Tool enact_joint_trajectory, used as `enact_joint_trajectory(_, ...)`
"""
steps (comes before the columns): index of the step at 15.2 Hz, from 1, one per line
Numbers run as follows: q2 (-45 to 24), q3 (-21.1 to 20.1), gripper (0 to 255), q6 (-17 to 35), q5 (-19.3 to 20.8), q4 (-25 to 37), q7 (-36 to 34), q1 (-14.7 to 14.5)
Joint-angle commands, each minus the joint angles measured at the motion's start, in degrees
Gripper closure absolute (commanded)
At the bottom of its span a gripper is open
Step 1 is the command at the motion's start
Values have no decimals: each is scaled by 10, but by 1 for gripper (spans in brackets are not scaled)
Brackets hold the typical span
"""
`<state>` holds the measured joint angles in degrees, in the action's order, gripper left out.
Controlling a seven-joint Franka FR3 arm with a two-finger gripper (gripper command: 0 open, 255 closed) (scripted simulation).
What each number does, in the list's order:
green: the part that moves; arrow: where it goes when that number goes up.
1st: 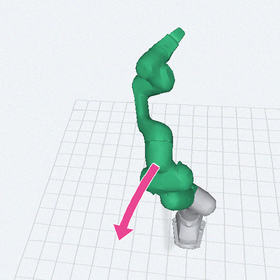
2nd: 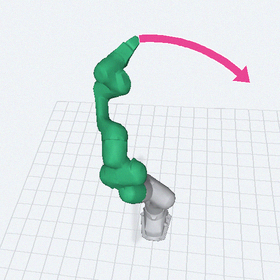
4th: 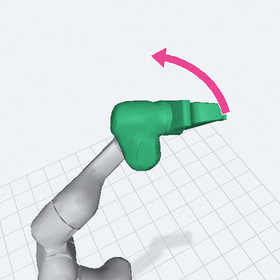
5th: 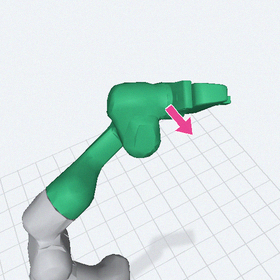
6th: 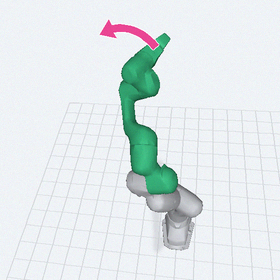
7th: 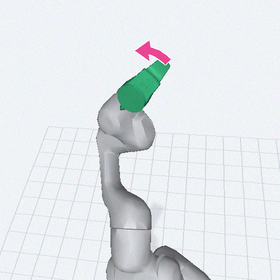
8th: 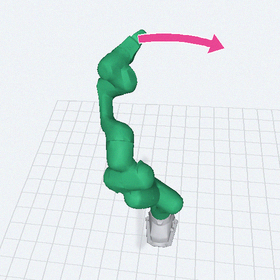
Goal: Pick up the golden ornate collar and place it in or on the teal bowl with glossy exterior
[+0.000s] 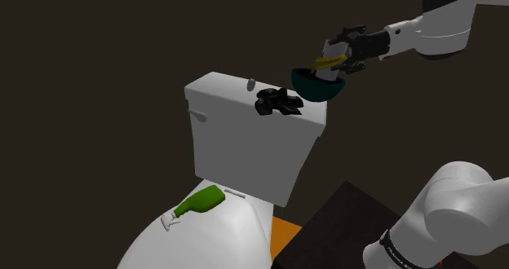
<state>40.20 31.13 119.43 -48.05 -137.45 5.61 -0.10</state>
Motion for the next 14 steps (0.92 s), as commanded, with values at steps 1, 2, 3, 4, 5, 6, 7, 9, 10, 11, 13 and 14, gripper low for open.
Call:
enact_joint_trajectory(1, 0, 0, 0, 0, 1, 0, 0, 0)
enact_joint_trajectory(2, -2, 0, 0, 1, -1, -1, 1, -1)
enact_joint_trajectory(3, 5, 7, 0, -16, 11, 5, -4, 7)
enact_joint_trajectory(4, 12, 14, 0, -33, 22, 12, -9, 14)
enact_joint_trajectory(5, 17, 22, 0, -50, 33, 20, -13, 21)
enact_joint_trajectory(6, 21, 28, 0, -64, 40, 27, -16, 26)
enact_joint_trajectory(7, 21, 28, 0, -64, 40, 27, -16, 26)
enact_joint_trajectory(9, 21, 28, 0, -64, 40, 27, -16, 26)
enact_joint_trajectory(10, 21, 28, 0, -64, 40, 27, -16, 26)
enact_joint_trajectory(11, 21, 28, 0, -64, 40, 27, -16, 26)
enact_joint_trajectory(13, 21, 28, 0, -64, 40, 27, -16, 26)
enact_joint_trajectory(14, 21, 28, 0, -64, 40, 27, -16, 26)
